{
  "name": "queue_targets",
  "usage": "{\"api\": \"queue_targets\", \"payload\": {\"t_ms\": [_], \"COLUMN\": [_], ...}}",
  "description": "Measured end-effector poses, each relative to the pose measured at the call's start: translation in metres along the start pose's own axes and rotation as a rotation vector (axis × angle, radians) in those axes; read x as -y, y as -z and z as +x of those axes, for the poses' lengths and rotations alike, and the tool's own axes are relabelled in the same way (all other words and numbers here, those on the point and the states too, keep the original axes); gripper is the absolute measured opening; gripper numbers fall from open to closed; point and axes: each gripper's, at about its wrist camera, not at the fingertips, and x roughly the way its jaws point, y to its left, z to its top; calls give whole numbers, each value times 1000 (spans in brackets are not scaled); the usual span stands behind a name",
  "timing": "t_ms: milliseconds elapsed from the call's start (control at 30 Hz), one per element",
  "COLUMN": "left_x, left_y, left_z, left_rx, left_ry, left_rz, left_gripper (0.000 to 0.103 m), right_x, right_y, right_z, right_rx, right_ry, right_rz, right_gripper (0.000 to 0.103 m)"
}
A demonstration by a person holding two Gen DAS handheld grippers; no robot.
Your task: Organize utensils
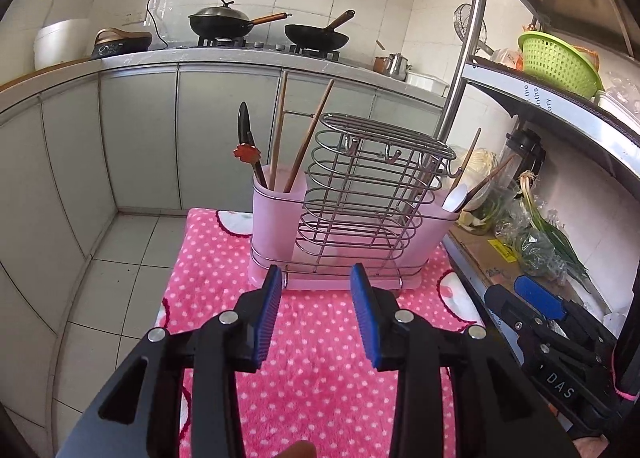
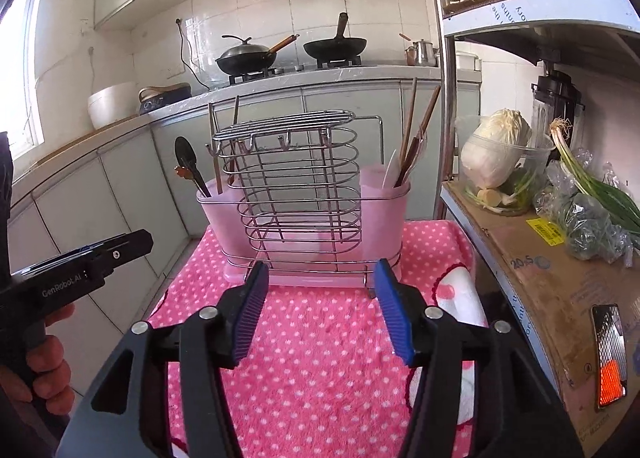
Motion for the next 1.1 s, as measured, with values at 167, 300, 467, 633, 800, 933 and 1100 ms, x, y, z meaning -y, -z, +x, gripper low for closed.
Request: {"api": "queue_targets", "payload": {"t_ms": [167,300,467,633,800,933,1100], "left_x": [0,1,4,9,12,15,17], "left_y": [-1,-2,-2,-3,-3,-3,-3], "left_z": [2,6,12,14,16,17,18], "left_rx": [6,10,5,15,25,24,30], "left_ry": [-2,-15,-30,-47,-59,-62,-71], "left_rz": [-4,-8,4,18,26,33,44], "left_gripper": [35,35,35,35,35,35,35], "right_x": [-5,-6,-3,-1,1,2,3], "right_y": [1,0,-2,-3,-3,-3,-4], "right_z": [3,4,6,9,11,11,11], "right_rx": [-3,15,26,28,30,31,37], "right_ry": [17,40,39,39,38,42,45], "right_rz": [-26,-51,-40,-42,-40,-41,-36], "right_gripper": [59,59,59,59,59,59,59]}}
